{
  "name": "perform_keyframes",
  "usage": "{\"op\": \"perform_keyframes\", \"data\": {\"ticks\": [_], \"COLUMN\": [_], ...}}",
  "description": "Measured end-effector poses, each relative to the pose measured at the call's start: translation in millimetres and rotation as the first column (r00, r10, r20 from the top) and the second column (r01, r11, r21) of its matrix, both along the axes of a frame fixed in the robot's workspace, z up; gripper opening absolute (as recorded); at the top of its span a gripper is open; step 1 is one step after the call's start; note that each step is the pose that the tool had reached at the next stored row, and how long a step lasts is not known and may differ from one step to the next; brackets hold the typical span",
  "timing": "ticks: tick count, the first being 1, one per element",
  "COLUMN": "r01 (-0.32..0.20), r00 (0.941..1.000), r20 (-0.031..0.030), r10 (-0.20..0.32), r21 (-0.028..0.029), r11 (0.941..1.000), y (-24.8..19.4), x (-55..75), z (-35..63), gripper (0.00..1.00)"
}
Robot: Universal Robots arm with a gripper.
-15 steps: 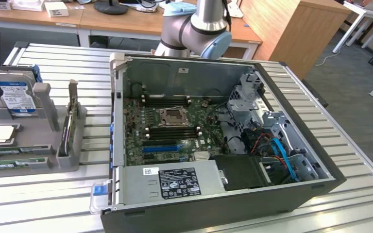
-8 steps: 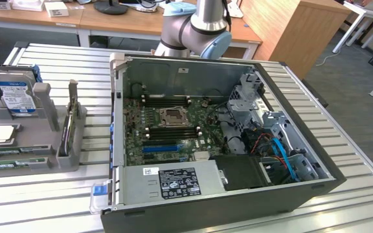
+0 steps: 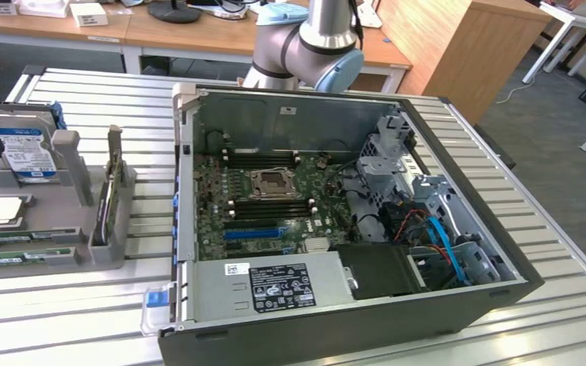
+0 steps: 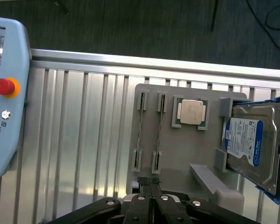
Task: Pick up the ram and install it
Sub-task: 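Pick up the ram and move it above insertion slot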
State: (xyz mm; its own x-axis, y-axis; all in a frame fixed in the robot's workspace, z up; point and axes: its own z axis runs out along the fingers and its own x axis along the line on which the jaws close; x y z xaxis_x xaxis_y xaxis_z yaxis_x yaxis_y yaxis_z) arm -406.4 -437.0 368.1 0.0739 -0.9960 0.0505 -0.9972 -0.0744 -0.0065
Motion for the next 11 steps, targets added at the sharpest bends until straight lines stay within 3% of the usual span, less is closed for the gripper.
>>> {"op": "perform_keyframes", "data": {"ticks": [11], "r01": [0.0], "r00": [1.0], "r20": [-0.0004], "r10": [0.0], "r21": [-0.0003], "r11": [1.0], "y": [1.2], "x": [-0.6], "z": [-0.9], "gripper": [0.11]}}
